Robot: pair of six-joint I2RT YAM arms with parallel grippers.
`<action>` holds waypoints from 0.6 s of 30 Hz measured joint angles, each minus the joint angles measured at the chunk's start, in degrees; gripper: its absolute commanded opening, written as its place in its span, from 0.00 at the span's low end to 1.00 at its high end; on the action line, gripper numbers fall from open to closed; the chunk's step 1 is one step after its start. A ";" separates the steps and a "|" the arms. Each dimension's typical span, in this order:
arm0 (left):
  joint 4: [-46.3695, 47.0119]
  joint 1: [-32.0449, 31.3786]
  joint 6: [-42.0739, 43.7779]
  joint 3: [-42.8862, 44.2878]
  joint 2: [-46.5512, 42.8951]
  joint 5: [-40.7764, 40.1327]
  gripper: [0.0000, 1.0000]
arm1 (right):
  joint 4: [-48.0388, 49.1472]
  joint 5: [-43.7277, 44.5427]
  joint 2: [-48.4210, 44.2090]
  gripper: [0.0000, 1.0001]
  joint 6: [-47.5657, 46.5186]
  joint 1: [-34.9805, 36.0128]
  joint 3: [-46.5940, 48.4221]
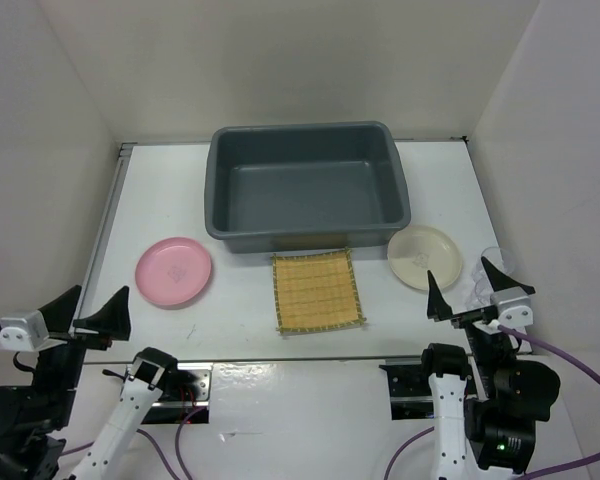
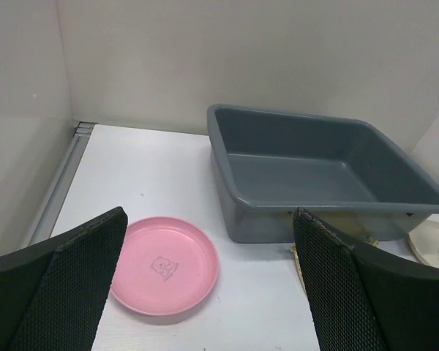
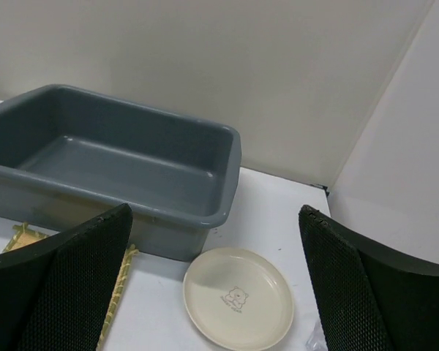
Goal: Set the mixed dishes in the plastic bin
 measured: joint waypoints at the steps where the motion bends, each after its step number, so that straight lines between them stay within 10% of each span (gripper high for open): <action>1: -0.02 -0.26 -0.15 -0.02 0.00 -0.72 1.00 | -0.11 -0.66 0.00 0.98 -0.42 0.00 -0.02; 14: 1.29 -1.49 -4.79 -0.33 1.36 -1.44 1.00 | -0.11 -4.57 0.00 0.98 -2.95 -0.98 -0.02; 18: 0.50 -1.40 -13.79 10.73 22.62 2.91 1.00 | -0.13 -4.55 0.00 0.98 -3.15 -0.98 -0.02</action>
